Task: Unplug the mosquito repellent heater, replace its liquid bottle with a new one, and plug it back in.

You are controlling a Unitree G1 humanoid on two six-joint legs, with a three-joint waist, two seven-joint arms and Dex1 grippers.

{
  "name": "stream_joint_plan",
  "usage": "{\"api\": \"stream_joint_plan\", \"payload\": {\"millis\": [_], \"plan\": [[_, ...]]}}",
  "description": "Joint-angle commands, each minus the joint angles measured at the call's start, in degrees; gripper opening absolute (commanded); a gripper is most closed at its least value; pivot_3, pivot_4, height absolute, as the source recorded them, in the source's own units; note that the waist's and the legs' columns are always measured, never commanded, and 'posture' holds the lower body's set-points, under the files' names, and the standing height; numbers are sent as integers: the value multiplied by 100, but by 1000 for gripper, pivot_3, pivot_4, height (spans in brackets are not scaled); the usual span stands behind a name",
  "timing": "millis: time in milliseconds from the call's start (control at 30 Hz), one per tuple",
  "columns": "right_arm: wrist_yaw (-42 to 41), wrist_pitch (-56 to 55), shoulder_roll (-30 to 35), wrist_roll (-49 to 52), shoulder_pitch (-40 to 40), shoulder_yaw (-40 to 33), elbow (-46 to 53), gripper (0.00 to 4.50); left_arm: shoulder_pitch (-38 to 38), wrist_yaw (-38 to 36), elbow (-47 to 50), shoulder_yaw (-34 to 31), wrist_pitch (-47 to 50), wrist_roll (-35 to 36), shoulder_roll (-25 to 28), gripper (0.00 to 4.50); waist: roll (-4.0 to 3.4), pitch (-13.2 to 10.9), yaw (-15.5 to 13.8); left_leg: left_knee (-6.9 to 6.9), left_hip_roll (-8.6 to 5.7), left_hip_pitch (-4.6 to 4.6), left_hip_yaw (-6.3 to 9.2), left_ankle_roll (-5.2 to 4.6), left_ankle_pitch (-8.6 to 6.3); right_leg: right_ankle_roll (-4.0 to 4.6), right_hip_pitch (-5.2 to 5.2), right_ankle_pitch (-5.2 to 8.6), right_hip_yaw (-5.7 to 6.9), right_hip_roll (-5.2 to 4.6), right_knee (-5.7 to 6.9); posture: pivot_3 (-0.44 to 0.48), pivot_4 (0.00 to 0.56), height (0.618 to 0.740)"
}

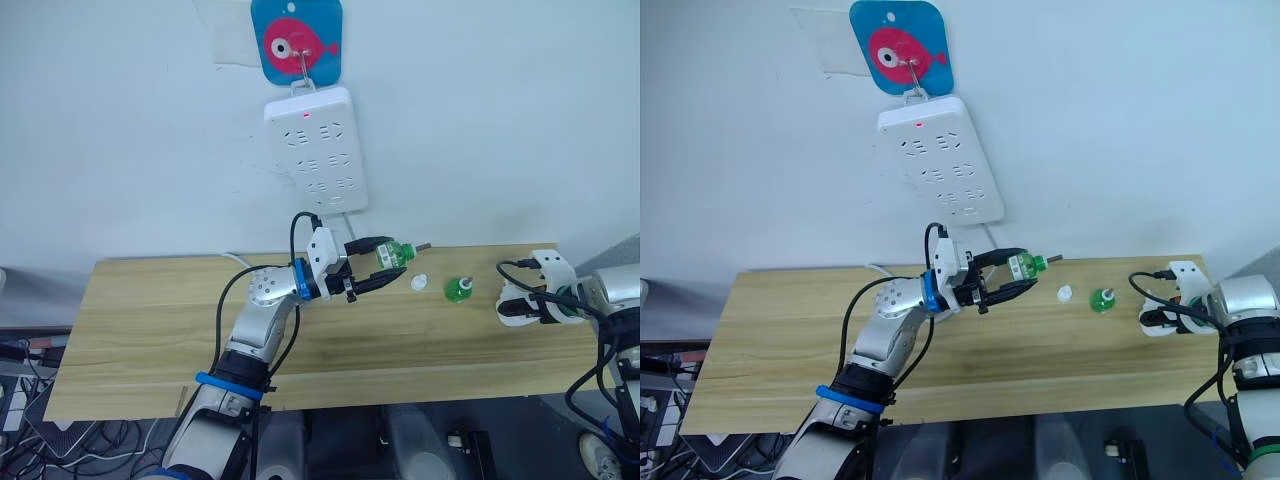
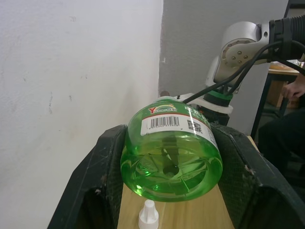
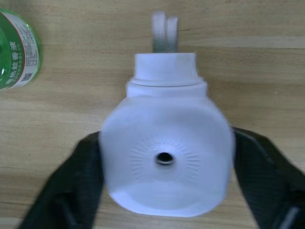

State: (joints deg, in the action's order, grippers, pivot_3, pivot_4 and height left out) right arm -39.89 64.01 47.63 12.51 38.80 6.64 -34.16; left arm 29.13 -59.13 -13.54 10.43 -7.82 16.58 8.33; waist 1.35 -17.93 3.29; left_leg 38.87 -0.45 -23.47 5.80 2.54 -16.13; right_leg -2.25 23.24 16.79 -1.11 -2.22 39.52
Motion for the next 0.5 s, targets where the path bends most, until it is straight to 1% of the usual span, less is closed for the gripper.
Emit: {"api": "stream_joint_plan", "payload": {"millis": [33, 167, 267, 333, 400, 467, 500], "plan": [[-67, -25, 15, -61, -19, -98, -73, 2970, -4, 32, 230, 36, -20, 38, -26, 2287, 4, -3, -3, 0, 0, 0, 2, 0, 0, 0, 0, 0, 1, 0, 0, -26, 348, 740], [-94, 71, 112, -27, -63, -256, 24, 2970, -11, 32, 234, 41, -22, 50, -16, 2287, 2, -7, -5, -3, -1, -1, 3, 0, 0, 0, 0, 0, 3, 0, -3, -28, 349, 740], [-153, 458, 378, 164, -188, -603, 391, 2970, -24, -2, 252, 28, -20, 111, -18, 2287, -10, -16, -24, -2, -3, -4, 4, 0, 0, 0, 1, 0, 4, -2, -5, -28, 349, 740], [-290, 894, 679, 402, -447, -932, 909, 2970, -28, -48, 268, 14, -10, 177, -22, 2287, -29, -27, -43, -2, -6, -8, 5, 0, 0, 0, 2, 0, 4, -5, -6, -28, 349, 740], [-593, 1597, 1082, 901, -995, -1421, 1867, 2970, -56, -154, 322, 24, -6, 259, -6, 2287, -40, -28, -71, -2, -6, -16, 7, 0, 0, 0, 6, 0, 8, -6, -10, -42, 342, 740], [-804, 2377, 1217, 1461, -1428, -2114, 2649, 2970, -75, -283, 386, 26, 35, 376, 26, 2287, -38, -28, -93, -1, -4, -32, 19, 0, 0, 0, 12, 0, 18, -4, -20, -50, 340, 740], [-883, 2643, 1255, 1871, -1623, -2488, 2860, 2970, -81, -357, 425, 25, 52, 430, 45, 2287, -38, -28, -100, -2, -3, -34, 21, 0, 0, 0, 11, 0, 21, -3, -22, -62, 337, 740]]}}
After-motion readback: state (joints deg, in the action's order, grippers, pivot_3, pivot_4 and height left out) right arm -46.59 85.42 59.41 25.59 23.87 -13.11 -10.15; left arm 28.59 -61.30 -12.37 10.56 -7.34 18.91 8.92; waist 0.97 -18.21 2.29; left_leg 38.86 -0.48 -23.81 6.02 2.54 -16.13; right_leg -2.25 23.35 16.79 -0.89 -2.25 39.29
